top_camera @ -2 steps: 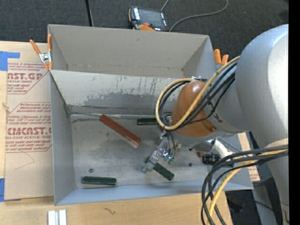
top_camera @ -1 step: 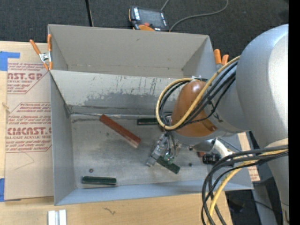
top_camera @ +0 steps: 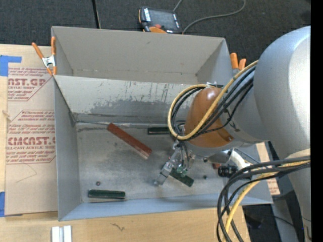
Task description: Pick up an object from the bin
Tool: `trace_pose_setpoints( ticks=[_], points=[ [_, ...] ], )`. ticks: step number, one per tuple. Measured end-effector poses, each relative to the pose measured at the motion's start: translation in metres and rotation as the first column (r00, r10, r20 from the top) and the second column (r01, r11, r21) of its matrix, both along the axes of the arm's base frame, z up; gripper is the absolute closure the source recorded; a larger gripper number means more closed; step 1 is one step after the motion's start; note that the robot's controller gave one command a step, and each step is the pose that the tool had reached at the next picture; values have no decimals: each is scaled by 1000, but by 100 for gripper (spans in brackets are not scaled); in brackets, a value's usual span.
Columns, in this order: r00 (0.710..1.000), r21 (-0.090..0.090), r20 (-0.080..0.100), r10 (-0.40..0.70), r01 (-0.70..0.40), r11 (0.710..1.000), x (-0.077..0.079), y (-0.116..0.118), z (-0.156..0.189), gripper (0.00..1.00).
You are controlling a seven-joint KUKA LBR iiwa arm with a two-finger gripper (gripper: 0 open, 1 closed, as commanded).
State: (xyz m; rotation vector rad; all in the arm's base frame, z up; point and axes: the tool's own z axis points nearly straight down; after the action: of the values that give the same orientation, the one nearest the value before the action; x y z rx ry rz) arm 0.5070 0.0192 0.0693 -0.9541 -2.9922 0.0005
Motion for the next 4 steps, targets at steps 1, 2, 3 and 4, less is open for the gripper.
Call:
trace_pose_setpoints(
  ticks=[1, 2, 3, 4],
  points=[
    [1000, 0, 1, 0, 0, 1000, 0, 0, 1, 100],
    [1000, 0, 0, 0, 0, 1000, 0, 0, 0, 0],
    [896, 1, 0, 444, -444, 896, -14, 43, 0, 0],
    [884, -2, 17, 467, -467, 884, 60, 106, 81, 0]
  ],
)
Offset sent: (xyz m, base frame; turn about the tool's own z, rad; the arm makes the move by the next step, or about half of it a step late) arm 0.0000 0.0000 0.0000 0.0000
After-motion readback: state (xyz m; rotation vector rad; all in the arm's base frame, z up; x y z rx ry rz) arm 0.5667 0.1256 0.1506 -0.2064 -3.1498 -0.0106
